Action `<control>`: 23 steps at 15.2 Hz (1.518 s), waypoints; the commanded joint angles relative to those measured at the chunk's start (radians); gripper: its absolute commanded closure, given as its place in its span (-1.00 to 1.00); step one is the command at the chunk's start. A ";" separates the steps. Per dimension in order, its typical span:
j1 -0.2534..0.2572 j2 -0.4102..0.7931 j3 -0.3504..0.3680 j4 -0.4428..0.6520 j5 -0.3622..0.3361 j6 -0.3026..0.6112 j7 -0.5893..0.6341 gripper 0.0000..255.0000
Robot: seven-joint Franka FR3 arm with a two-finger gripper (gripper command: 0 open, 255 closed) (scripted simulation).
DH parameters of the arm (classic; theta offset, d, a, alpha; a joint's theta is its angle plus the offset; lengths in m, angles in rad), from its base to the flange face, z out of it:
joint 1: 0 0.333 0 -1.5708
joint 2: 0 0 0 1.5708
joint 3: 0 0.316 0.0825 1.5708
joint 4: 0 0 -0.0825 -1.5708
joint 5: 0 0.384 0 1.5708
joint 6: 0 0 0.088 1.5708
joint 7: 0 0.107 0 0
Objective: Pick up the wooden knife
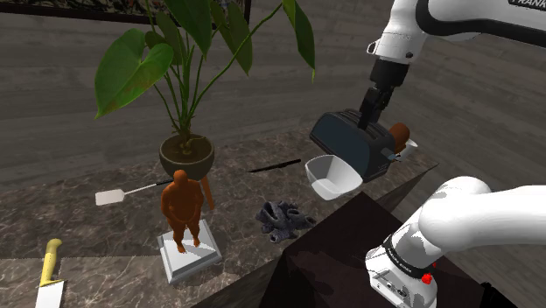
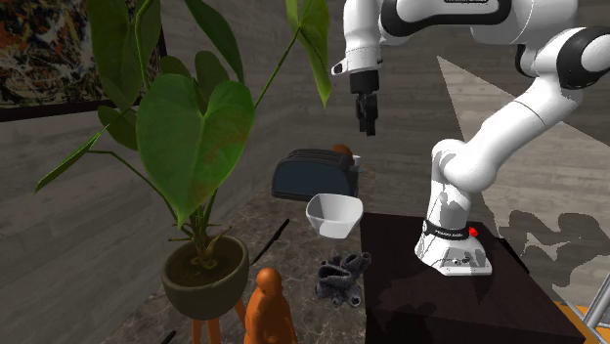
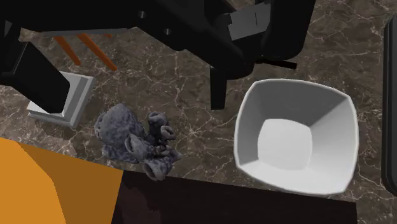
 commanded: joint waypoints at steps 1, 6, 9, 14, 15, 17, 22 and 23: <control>0.000 0.000 0.000 0.000 0.000 0.000 0.000 -1.00; 0.022 0.082 -0.054 -0.082 -0.066 0.161 -0.183 -1.00; 0.033 0.152 -0.085 -0.112 -0.101 0.263 -0.287 -1.00; 0.052 0.299 -0.131 -0.132 -0.148 0.436 -0.452 -1.00; 0.055 0.333 -0.138 -0.131 -0.155 0.470 -0.484 -1.00; 0.063 0.403 -0.153 -0.125 -0.167 0.538 -0.547 -1.00; 0.081 0.591 -0.179 -0.082 -0.185 0.695 -0.700 -1.00; 0.084 0.630 -0.182 -0.070 -0.186 0.725 -0.730 -1.00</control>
